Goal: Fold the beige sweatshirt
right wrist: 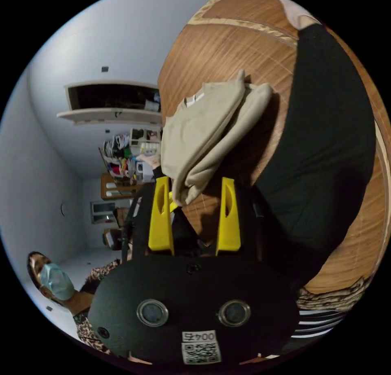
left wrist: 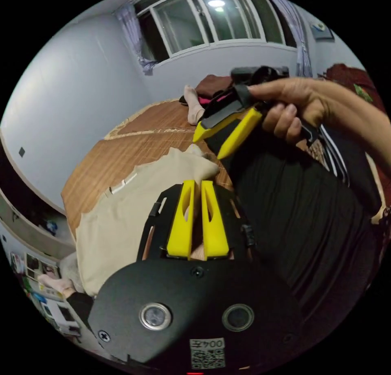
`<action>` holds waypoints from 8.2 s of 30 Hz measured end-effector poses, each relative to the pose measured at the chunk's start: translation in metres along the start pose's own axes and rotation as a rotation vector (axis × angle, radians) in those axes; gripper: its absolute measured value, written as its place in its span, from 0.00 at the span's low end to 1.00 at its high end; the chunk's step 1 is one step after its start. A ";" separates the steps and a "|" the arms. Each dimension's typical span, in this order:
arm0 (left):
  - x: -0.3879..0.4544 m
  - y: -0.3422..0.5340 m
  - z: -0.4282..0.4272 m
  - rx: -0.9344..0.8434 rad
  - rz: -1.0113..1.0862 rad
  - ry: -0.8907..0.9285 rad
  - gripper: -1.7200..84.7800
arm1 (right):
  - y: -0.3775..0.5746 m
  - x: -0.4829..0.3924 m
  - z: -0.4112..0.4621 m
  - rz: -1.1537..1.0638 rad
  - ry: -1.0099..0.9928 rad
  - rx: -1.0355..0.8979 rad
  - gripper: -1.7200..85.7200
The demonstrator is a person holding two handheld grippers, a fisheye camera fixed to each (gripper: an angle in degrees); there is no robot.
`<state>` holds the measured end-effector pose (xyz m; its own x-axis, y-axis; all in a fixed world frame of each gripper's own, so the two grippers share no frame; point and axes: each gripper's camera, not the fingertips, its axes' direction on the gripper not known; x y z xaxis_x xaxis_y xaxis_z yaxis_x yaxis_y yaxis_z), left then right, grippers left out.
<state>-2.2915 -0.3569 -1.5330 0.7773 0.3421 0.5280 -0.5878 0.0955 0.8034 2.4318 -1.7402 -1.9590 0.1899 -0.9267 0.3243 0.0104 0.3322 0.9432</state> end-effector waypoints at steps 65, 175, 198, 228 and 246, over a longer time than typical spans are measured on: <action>-0.378 0.319 -0.104 0.304 -1.221 0.280 0.05 | -0.028 -0.237 0.290 -0.063 0.038 0.299 0.10; -0.548 0.236 0.070 0.179 -1.324 0.112 0.03 | 0.170 -0.191 0.356 -0.611 0.869 -0.065 0.07; -0.545 0.222 0.061 0.195 -1.311 0.104 0.03 | 0.087 -0.099 0.316 -0.303 0.289 -0.135 0.10; -0.571 0.044 0.085 -0.093 -0.827 -0.314 0.05 | 0.054 -0.179 0.373 -0.904 0.638 0.130 0.17; -0.608 0.075 0.098 -0.075 -1.098 -0.039 0.04 | -0.005 -0.120 0.356 -0.845 0.406 0.092 0.17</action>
<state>-2.7862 -0.6497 -1.7672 0.8909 0.0070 -0.4540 0.4163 0.3866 0.8229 2.0590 -1.6937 -1.9770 0.4827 -0.7161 -0.5042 0.2269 -0.4539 0.8617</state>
